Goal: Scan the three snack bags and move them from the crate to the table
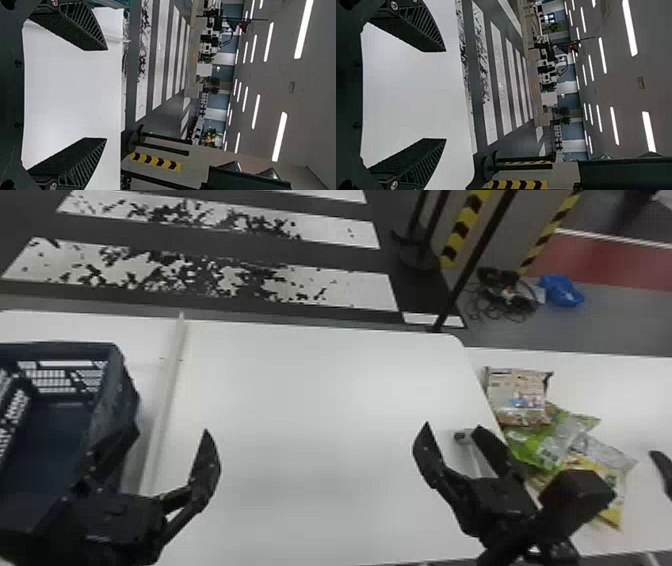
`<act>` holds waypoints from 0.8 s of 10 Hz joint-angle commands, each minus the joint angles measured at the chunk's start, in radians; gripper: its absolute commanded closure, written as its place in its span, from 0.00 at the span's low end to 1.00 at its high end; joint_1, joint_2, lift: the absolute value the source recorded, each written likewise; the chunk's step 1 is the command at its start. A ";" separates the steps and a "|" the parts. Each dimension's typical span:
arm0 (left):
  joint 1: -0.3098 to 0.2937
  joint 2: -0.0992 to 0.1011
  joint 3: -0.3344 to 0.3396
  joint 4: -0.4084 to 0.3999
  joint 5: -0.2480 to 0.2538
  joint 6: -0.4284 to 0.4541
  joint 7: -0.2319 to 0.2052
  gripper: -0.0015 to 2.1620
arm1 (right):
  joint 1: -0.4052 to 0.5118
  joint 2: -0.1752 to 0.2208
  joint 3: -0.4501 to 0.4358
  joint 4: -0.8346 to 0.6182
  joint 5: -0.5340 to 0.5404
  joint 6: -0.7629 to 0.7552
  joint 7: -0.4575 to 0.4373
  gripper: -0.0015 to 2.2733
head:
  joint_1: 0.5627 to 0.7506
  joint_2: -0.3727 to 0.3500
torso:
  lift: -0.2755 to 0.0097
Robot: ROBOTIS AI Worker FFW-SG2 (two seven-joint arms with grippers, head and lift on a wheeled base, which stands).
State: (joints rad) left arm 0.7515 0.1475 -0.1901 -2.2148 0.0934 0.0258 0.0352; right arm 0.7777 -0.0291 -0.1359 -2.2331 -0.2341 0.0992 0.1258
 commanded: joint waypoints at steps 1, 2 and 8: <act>-0.004 0.000 0.000 0.000 0.002 0.004 0.000 0.03 | 0.000 0.000 0.001 -0.003 0.001 -0.011 -0.002 0.05 | 0.70 0.24 | 0.75; -0.006 0.000 0.000 0.000 0.003 0.004 -0.001 0.03 | 0.000 0.000 0.002 -0.003 0.001 -0.017 -0.003 0.05 | 0.70 0.24 | 0.75; -0.018 0.000 -0.003 0.000 0.003 0.035 -0.001 0.03 | 0.002 0.000 0.007 -0.010 0.001 -0.035 -0.002 0.05 | 0.70 0.24 | 0.75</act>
State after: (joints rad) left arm 0.7336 0.1472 -0.1928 -2.2151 0.0967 0.0577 0.0337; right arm 0.7784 -0.0291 -0.1298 -2.2422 -0.2332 0.0639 0.1253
